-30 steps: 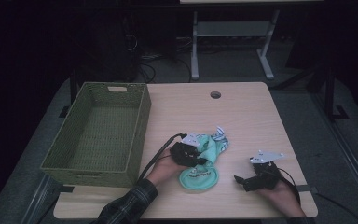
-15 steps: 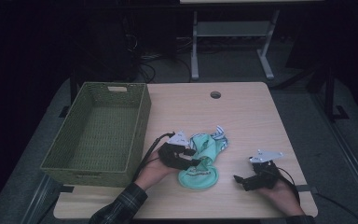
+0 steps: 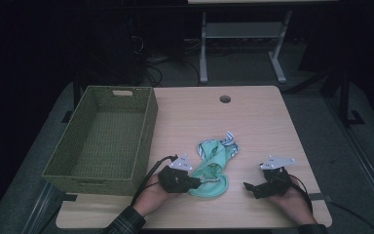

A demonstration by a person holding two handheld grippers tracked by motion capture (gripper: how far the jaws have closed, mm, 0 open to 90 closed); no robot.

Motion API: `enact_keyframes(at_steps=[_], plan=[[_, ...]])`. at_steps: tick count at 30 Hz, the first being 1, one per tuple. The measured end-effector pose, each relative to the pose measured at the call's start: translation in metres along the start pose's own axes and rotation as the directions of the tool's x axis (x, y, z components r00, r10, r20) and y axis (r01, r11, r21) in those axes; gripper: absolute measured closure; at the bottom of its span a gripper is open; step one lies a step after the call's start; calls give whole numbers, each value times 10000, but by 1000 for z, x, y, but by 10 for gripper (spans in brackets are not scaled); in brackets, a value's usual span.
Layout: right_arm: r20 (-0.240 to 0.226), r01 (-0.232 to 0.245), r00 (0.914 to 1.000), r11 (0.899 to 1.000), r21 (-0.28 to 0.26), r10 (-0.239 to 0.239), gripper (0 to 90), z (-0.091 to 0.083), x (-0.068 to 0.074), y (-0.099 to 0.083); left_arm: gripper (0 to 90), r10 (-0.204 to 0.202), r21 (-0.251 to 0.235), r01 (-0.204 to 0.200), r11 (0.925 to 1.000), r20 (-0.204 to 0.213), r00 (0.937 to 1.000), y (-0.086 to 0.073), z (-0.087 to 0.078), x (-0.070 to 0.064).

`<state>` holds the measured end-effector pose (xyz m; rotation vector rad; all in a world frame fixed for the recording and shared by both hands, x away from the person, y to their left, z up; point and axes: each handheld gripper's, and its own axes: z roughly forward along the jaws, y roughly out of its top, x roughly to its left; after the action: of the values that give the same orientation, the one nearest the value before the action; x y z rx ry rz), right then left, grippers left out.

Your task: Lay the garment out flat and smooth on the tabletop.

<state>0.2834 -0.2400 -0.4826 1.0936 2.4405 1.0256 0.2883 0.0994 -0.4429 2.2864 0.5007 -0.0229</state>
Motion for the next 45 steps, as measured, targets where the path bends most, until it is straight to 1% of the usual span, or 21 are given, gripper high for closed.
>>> enact_keyframes(at_steps=[3,5,6,7,8,13,14,15,17,18,19,21,23,29,31,35,36,40,42,43,45], plan=[[-27,23,10000,10000,4,-23,31,0,0,0,863,-4,409,10,9992,-146,9999,-4,4,-1],[-61,69,10000,10000,42,-69,95,-2,-1,1,875,55,720,-37,9974,-256,9997,-6,9,-2],[-4,38,10000,9999,114,-37,171,-6,-3,3,881,182,925,-155,9956,-287,9994,-7,10,-1],[-4,38,10000,9999,114,-37,171,-6,-3,3,881,120,982,-85,9951,-350,9993,-7,12,-2],[20,34,10000,9999,136,-34,190,-6,-4,3,881,288,1246,-231,9919,-438,9986,-8,14,-1],[-96,22,10000,10000,-34,-22,334,-9,-7,13,888,216,1239,-154,9922,-484,9986,-8,14,0],[-43,14,10000,9998,-195,-15,404,-9,-9,20,888,232,1242,-172,9921,-470,9986,-8,14,0],[-43,14,10000,9998,-195,-15,404,-9,-9,20,888,163,1158,-109,9932,-456,9988,-8,15,0],[-28,73,10000,9993,-358,-74,456,-8,-12,29,890,174,1168,-123,9931,-430,9989,-8,15,0],[-58,42,10000,9989,-466,-44,514,-7,-13,37,892,185,1232,-134,9923,-405,9990,-8,14,1],[-58,42,10000,9989,-466,-44,514,-7,-13,37,892,21,1138,23,9935,-387,9992,-8,15,1],[-156,76,9998,9981,-617,-86,562,-4,-15,47,894,16,1177,29,9930,-379,9993,-8,15,1],[-290,79,9995,9982,-590,-96,605,3,-17,59,893,50,1187,-3,9929,-387,9992,-8,15,2],[-388,44,9992,9970,-773,-74,715,17,-22,74,893,177,1314,-134,9912,-309,9994,-8,14,3],[-613,-275,9979,9958,-878,221,736,25,-27,82,893,103,1256,-62,9921,-320,9994,-8,14,3],[-777,-411,9964,9954,-870,344,735,34,-31,88,893,50,1181,-8,9930,-347,9994,-8,15,1],[-842,-441,9957,9959,-789,375,735,36,-31,88,893,172,1281,-128,9917,-336,9993,-8,14,2],[-1000,-513,9940,9966,-641,448,735,48,-35,89,894,56,1169,-13,9931,-365,9993,-8,15,1],[-1172,-655,9913,9968,-458,597,734,54,-34,88,894,109,1204,-63,9927,-375,9992,-8,15,1],[-1123,-621,9920,9976,-318,582,733,56,-33,88,894,295,1376,-243,9902,-363,9989,-7,14,2],[-1063,-467,9932,9989,28,467,732,61,-31,86,894,295,1385,-241,9901,-373,9989,-7,14,2]])
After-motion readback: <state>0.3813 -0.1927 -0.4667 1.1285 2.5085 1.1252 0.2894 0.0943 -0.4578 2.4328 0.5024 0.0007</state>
